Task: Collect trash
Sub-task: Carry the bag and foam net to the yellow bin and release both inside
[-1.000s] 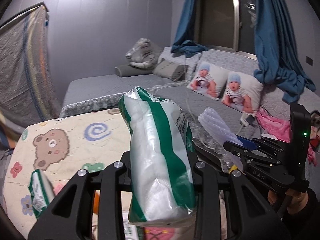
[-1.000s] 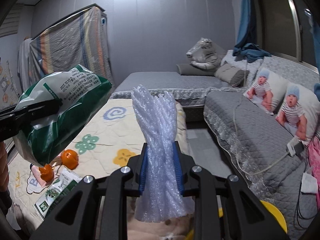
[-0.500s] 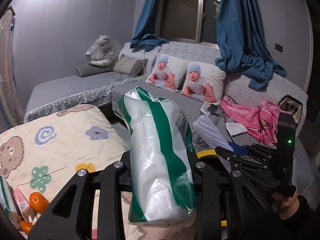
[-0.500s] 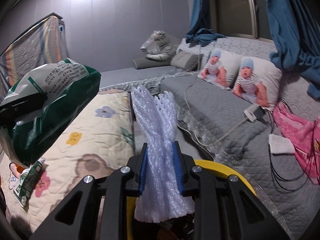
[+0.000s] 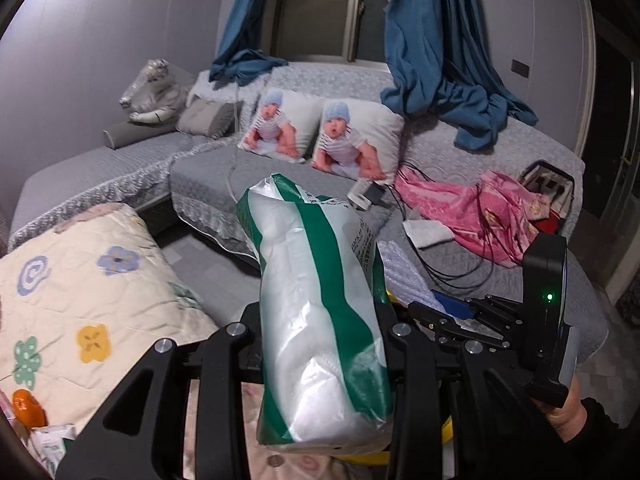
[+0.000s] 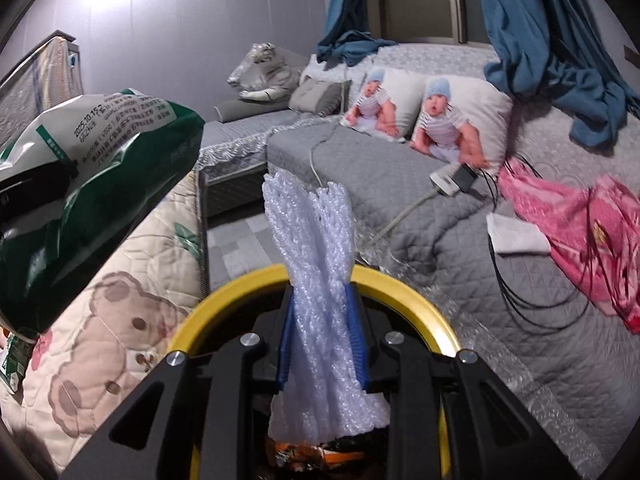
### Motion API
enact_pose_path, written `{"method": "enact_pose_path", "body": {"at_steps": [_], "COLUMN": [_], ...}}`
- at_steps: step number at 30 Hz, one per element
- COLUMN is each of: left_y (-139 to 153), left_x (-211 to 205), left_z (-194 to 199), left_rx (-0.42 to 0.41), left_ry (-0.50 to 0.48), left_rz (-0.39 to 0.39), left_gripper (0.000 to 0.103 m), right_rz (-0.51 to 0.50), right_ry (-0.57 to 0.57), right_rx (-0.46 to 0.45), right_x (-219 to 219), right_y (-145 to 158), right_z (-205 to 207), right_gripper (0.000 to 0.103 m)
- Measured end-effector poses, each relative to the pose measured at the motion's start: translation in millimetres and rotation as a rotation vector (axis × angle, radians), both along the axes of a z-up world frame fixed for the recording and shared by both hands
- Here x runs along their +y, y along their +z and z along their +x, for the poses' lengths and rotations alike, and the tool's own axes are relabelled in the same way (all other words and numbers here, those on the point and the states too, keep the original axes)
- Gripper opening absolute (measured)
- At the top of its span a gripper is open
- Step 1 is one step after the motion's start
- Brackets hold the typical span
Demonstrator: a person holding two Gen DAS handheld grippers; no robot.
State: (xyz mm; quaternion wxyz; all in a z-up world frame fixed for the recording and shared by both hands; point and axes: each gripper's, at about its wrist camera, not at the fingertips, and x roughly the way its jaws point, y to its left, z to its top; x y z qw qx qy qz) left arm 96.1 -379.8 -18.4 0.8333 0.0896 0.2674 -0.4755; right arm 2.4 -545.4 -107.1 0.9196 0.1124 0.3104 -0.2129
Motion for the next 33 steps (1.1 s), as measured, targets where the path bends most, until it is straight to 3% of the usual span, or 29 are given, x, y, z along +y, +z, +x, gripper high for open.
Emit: {"method": "enact_pose_path", "body": {"at_steps": [10,20,25,29,33], "left_y": [-45,-60,-57,-50,-42], "left_x": [-40,-49,-42,-32,-16], "left_z": [-2,5,9,17,25], "left_rx": [0.083,0.122,0.134,0.154,0.151], "left_ry": [-0.051,-0.045,-0.001,0.019,0.077], "left_rz": [0.072,0.09,0.065,0.035,-0.005], "left_gripper": [0.031,0.035,0.064,0.077,0.088], "right_rz": [-0.001,0.01,0.019,0.01,0.004], "right_ry": [-0.065,-0.082,-0.095,-0.109,-0.106], "right_rx": [0.059,0.071,0.042,0.022,0.014], "right_x": [-14,-19,-20,-19,-16], "right_y": [-17,-20,-15,-6,1], "right_z": [-11,-15,-19,-21,-20], "right_gripper": [0.024,0.024,0.049,0.058,0.059]}}
